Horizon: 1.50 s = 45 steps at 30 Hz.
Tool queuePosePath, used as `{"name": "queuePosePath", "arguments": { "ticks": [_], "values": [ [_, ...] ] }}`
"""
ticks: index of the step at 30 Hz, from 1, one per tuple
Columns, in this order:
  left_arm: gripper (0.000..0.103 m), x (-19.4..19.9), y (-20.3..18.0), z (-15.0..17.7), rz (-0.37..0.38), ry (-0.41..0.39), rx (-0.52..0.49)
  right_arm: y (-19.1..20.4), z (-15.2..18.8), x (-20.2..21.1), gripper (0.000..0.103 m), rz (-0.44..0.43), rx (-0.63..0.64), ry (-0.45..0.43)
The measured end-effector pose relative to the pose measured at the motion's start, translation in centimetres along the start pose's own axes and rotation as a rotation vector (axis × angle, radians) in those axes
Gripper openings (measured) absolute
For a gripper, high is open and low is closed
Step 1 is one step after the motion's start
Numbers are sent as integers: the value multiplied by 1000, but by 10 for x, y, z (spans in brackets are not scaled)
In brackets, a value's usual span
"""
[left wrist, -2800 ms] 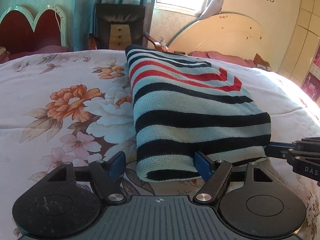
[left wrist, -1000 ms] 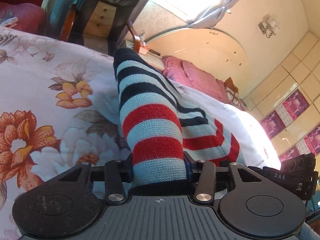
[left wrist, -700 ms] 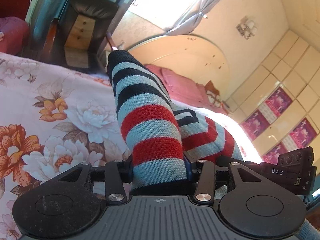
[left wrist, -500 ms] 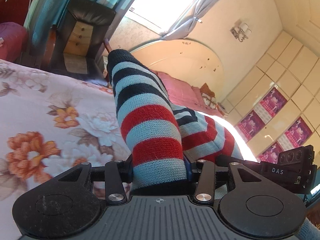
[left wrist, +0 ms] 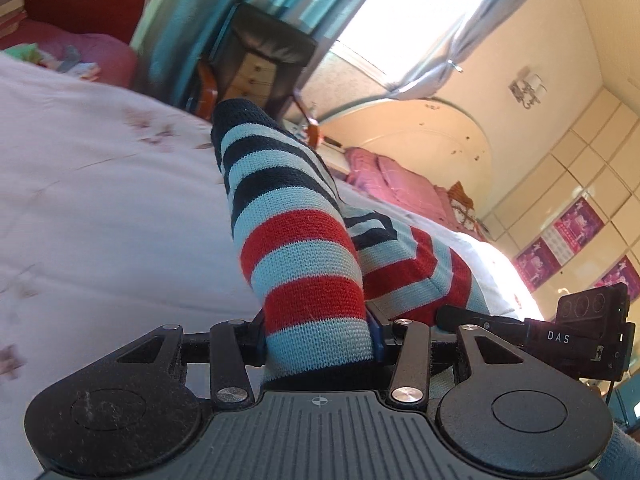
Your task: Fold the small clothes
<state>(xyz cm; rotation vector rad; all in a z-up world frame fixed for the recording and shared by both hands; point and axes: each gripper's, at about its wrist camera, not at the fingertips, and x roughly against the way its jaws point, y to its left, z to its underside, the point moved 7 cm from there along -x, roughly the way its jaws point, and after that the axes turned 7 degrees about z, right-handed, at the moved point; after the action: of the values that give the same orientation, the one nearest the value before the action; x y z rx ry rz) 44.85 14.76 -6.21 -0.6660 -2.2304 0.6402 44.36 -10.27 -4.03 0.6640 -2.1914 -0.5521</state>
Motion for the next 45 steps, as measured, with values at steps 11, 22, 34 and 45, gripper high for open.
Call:
{"name": "queuePosePath", "arguments": {
  "ticks": [11, 22, 34, 45],
  "values": [
    [57, 3, 101, 61, -5, -1, 160, -19, 67, -82, 31, 5, -147, 147],
    [57, 59, 79, 20, -54, -142, 6, -22, 31, -67, 38, 88, -184, 45],
    [57, 8, 55, 26, -206, 39, -234, -7, -7, -106, 8, 212, 95, -24],
    [57, 49, 15, 35, -183, -30, -332, 11, 18, -44, 12, 136, 39, 8]
  ]
}}
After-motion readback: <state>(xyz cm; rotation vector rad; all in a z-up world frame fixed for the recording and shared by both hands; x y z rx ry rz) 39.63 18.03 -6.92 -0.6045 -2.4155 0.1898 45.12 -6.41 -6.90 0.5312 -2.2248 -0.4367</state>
